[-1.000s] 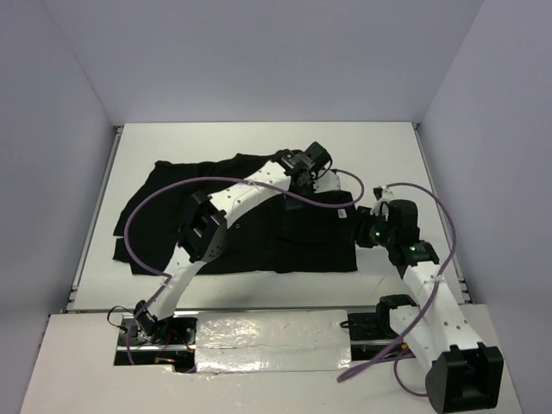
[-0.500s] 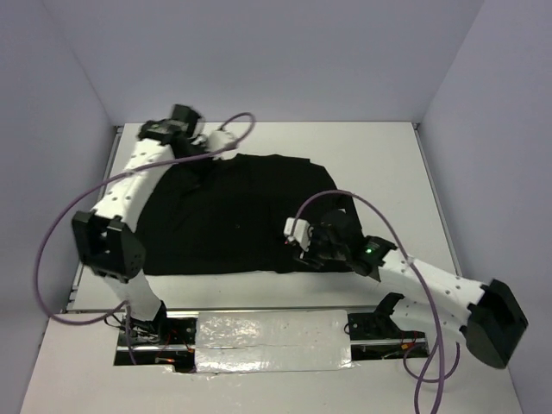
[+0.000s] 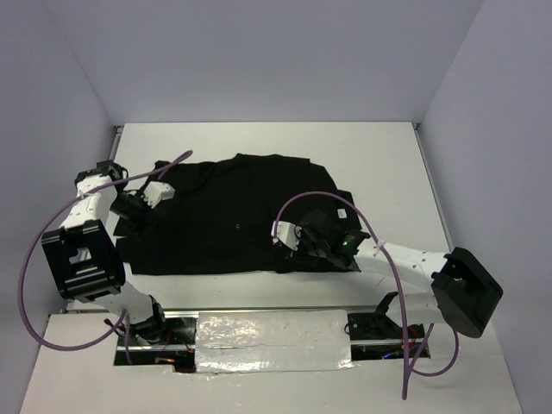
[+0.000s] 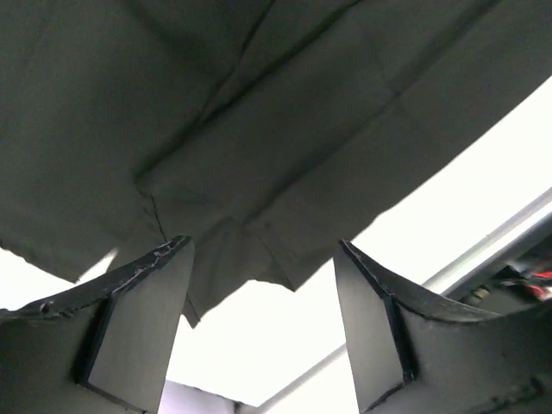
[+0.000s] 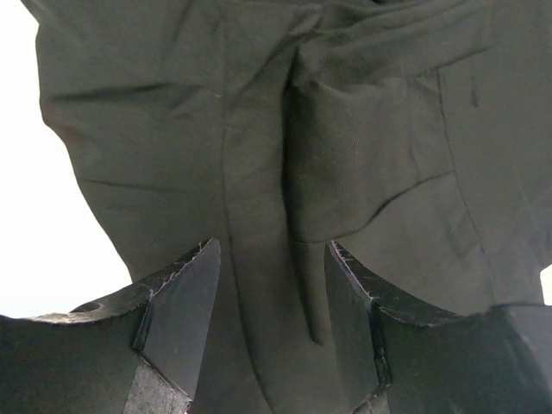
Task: Fold and stack the long sleeve shirts
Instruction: Fold the shirt
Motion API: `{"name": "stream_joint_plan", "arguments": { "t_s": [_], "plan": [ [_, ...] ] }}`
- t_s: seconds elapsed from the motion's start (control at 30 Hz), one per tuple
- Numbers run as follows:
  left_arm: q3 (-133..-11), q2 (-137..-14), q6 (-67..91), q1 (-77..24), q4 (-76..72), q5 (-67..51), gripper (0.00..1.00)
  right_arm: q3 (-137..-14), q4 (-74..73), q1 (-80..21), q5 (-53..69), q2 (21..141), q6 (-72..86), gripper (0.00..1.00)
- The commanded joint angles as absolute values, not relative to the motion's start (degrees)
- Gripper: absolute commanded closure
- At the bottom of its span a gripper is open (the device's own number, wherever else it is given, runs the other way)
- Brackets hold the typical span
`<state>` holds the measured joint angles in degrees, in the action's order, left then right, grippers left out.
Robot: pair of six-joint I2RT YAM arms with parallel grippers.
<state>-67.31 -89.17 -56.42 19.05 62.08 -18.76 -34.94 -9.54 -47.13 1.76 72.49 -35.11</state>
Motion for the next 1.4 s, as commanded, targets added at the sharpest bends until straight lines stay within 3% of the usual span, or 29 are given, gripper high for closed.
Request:
{"name": "stream_joint_plan", "arguments": {
  "t_s": [0.0, 0.13, 0.23, 0.47, 0.6, 0.7, 0.73, 0.77, 0.9, 0.93, 0.97, 1.07, 1.1, 1.2, 1.37],
  "plan": [
    [-66.88, -92.88, -63.80, 20.30, 55.99, -22.58, 0.20, -36.82, -7.03, -47.72, -1.40, 73.04, -36.74, 0.41],
    [-70.92, -99.83, -65.03, 21.00, 57.04, -21.71, 0.15, -37.09, -7.21, -47.72, -1.06, 74.70, -36.83, 0.41],
    [-70.23, -102.30, -66.97, 21.36, 54.69, -19.78, 0.01, -36.83, -6.07, -47.72, -1.41, 75.84, -36.47, 0.41],
    [-69.87, -104.58, -66.19, 21.27, 49.31, -19.95, 0.01, -38.41, -6.50, -47.72, -1.84, 78.57, -36.39, 0.41],
    [-70.14, -106.78, -66.61, 21.27, 51.49, -20.13, 0.02, -38.58, -6.50, -47.64, -2.02, 79.19, -35.69, 0.47],
    [-70.22, -107.22, -68.90, 21.53, 55.97, -21.44, 0.12, -38.15, -6.24, -47.64, -2.55, 79.71, -34.98, 0.59],
    [-70.66, -107.84, -69.34, 21.88, 57.20, -23.01, 0.15, -38.14, -6.50, -47.64, -2.72, 79.89, -34.98, 0.68],
    [-71.88, -108.36, -69.61, 22.15, 59.04, -23.64, 0.27, -38.23, -6.76, -47.64, -3.07, 79.98, -34.55, 0.73],
    [-75.58, -111.62, -69.43, 23.64, 63.35, -25.14, 0.62, -37.88, -7.03, -47.64, -3.25, 79.02, -34.02, 0.74],
    [-75.93, -111.88, -69.35, 23.99, 63.72, -25.14, 0.64, -37.88, -7.29, -47.72, -3.43, 78.67, -33.93, 0.74],
    [-76.37, -111.62, -69.52, 24.17, 63.89, -25.22, 0.64, -38.23, -8.25, -47.72, -3.43, 78.05, -33.84, 0.67],
    [-77.08, -110.22, -69.44, 24.34, 64.42, -26.45, 0.54, -37.88, -8.18, -47.64, -3.87, 76.04, -33.40, 0.55],
    [-77.34, -109.95, -69.09, 24.35, 64.34, -26.63, 0.36, -37.62, -7.65, -47.72, -3.87, 75.59, -33.40, 0.54],
    [-78.05, -108.99, -67.77, 24.34, 63.20, -26.89, 0.20, -38.05, -6.68, -47.64, -4.22, 75.32, -33.66, 0.55],
    [-82.16, -106.62, -65.83, 24.43, 64.15, -30.74, 0.12, -39.99, -6.59, -47.64, -4.40, 76.38, -32.96, 0.55]
  ]
}}
